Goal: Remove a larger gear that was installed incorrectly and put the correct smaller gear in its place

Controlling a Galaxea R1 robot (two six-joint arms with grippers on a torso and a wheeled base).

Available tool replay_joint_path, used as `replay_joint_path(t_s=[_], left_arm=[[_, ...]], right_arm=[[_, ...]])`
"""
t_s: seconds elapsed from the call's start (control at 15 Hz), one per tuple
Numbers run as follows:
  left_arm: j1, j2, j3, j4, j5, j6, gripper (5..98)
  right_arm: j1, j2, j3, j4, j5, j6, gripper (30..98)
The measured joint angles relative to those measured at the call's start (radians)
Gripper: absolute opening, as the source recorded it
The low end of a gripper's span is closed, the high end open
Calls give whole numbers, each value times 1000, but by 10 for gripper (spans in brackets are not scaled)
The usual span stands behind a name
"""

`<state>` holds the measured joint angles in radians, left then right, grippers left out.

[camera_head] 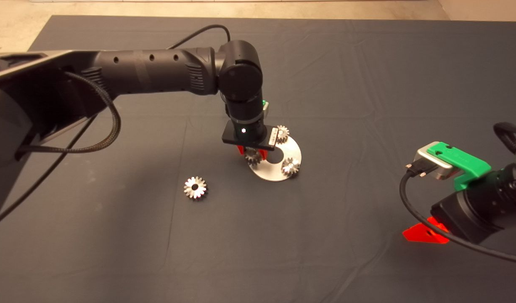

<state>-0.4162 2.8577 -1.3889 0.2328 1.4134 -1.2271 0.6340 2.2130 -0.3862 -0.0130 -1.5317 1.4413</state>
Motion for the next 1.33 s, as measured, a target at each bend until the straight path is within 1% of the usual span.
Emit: replay_joint_path(t_s=[0.33, 0.73, 0.93, 1.33], left_arm=[[0, -1, -13, 0, 0, 5, 348], [1, 1, -32, 0, 0, 31, 348], [1, 2, -37, 0, 0, 32, 348], [1, 5, -45, 0, -26, 35, 348]], right_arm=[[0, 0, 0, 0, 0, 0, 971], [-5, 0, 0, 0, 0, 0, 971], [-5, 0, 0, 0, 0, 0, 971], [-5, 0, 0, 0, 0, 0, 971]])
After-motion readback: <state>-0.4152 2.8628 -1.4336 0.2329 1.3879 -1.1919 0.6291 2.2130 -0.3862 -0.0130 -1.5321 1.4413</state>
